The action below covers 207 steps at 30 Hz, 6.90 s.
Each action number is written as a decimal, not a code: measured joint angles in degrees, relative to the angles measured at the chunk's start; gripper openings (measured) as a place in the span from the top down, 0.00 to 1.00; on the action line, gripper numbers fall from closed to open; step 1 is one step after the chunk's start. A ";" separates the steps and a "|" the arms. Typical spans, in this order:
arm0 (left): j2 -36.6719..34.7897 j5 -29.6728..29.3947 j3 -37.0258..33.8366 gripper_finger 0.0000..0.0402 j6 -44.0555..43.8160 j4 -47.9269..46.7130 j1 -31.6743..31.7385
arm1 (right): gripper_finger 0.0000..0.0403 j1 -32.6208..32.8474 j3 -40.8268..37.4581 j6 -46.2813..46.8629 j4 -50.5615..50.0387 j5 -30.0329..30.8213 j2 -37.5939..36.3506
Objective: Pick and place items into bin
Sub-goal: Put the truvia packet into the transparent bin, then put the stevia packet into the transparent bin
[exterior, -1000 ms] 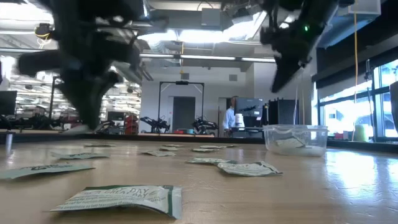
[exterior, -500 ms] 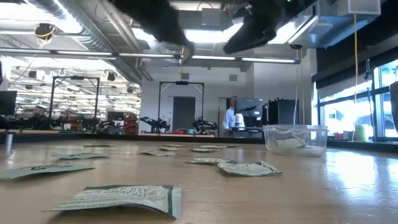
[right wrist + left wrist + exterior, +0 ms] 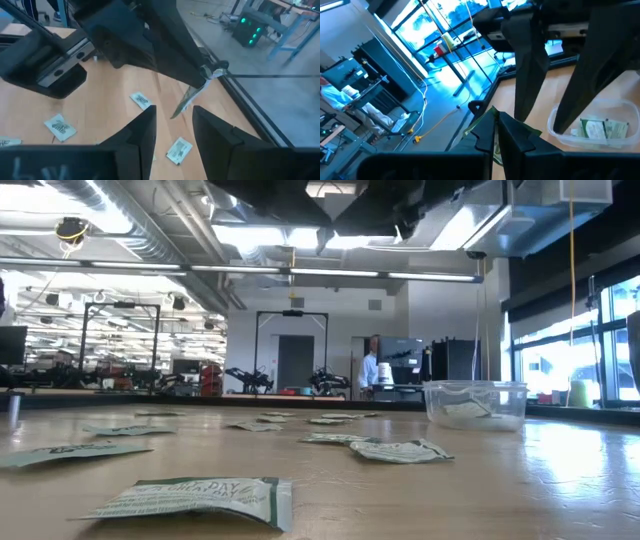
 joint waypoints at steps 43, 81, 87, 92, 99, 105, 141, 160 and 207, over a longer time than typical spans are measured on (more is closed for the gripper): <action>1.36 1.42 0.00 0.90 5.21 9.54 -0.21 | 0.95 -1.97 0.00 4.57 4.61 0.88 0.00; -0.46 40.35 0.00 0.71 -33.27 -36.60 2.93 | 0.98 -7.32 -12.65 21.17 -36.22 -24.76 -3.04; -0.46 40.39 0.00 0.71 -33.29 -36.60 2.91 | 0.97 -8.26 -13.31 21.05 -35.65 -24.52 -2.69; -0.46 40.37 0.00 0.72 -33.29 -36.65 2.93 | 0.97 -8.28 -13.31 20.96 -35.64 -24.12 -2.69; -0.46 40.41 0.00 0.72 -34.65 -36.82 2.93 | 0.91 -8.69 -13.31 20.94 -35.67 -23.66 -2.69; -0.46 40.46 0.00 0.72 -36.17 -37.90 2.91 | 0.84 -9.72 -13.31 21.11 -35.77 -22.06 -2.69; 16.54 40.47 0.28 0.85 -34.76 -45.97 -8.39 | 0.81 -12.46 -13.31 21.05 -35.70 -14.44 -2.69; 12.65 39.64 -0.54 0.99 -33.04 -48.32 -8.16 | 0.81 -12.46 -12.27 22.63 -36.51 -14.51 -4.48; 6.27 -4.64 0.00 0.99 11.91 17.96 -1.84 | 0.60 -3.23 -9.35 4.94 8.53 -14.44 -5.46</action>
